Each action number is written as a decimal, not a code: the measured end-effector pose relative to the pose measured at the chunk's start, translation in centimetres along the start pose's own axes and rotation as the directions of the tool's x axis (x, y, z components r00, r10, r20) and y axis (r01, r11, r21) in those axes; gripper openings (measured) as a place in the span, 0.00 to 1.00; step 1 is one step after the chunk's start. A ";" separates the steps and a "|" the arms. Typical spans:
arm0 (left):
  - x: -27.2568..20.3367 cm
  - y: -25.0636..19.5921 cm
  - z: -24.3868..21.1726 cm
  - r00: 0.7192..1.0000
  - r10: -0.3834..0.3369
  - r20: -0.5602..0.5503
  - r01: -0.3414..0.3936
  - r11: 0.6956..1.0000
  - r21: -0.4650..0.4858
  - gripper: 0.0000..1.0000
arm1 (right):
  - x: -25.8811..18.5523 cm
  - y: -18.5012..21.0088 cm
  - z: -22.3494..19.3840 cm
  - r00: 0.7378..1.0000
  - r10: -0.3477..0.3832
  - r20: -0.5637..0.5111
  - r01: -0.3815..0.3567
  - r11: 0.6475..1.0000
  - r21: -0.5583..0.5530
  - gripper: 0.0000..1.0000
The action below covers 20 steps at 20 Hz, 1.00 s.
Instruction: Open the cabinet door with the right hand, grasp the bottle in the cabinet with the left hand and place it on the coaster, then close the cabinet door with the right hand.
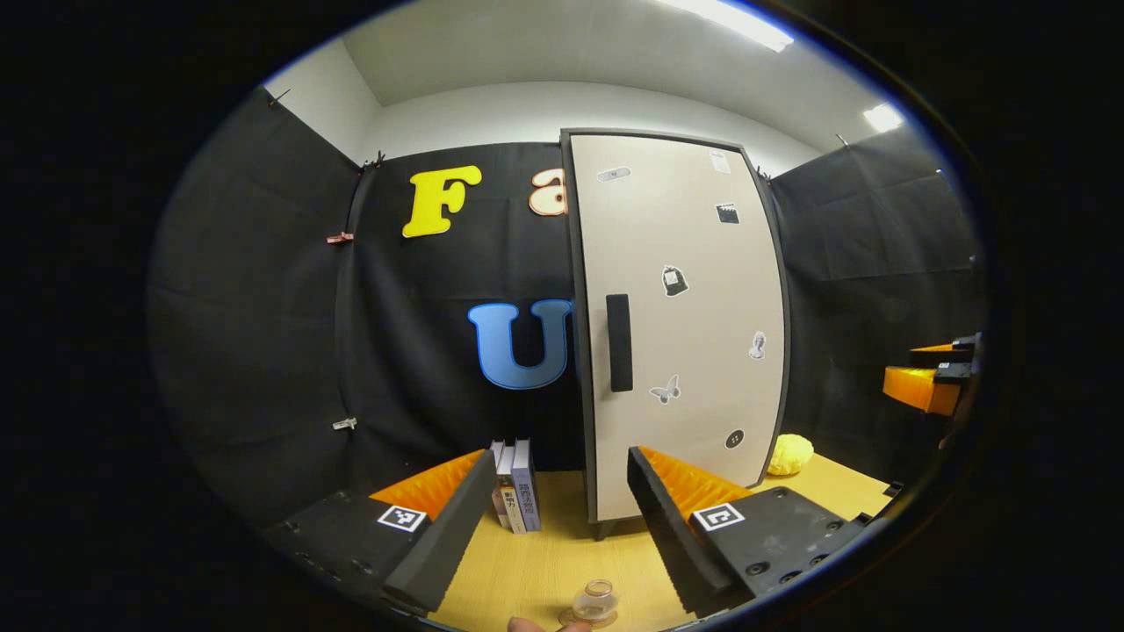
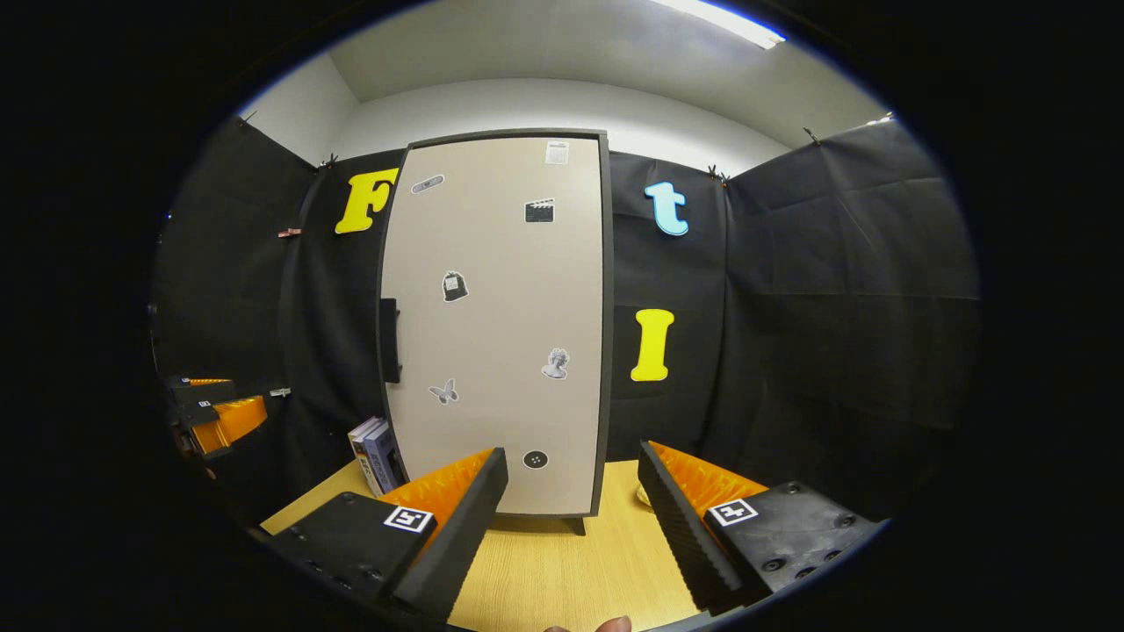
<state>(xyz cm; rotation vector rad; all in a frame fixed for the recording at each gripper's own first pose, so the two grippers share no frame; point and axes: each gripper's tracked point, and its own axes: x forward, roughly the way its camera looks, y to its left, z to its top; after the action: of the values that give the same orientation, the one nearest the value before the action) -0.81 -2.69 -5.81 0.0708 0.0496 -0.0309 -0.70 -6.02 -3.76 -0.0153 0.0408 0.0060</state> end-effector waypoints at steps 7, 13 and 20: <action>0.4 -2.1 0.7 1.000 0.015 0.011 -0.015 0.999 0.029 0.94 | 0.6 -1.5 -0.6 0.999 0.051 -0.016 -0.051 0.999 0.012 0.98; 0.1 -5.0 0.7 0.999 0.032 0.026 -0.033 0.999 0.012 0.94 | 1.9 -4.5 -0.6 0.999 0.046 -0.010 -0.046 0.999 0.024 0.98; 0.2 -8.9 1.4 0.998 0.024 0.058 -0.027 0.998 0.057 0.93 | 2.7 -7.5 -1.0 0.997 0.075 -0.002 -0.075 0.997 0.024 0.98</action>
<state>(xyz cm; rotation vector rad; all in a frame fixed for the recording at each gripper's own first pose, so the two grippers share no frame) -0.84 -11.67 -5.07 0.1285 -0.0098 -0.0088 2.02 -13.54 -4.79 0.0097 0.0440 0.0809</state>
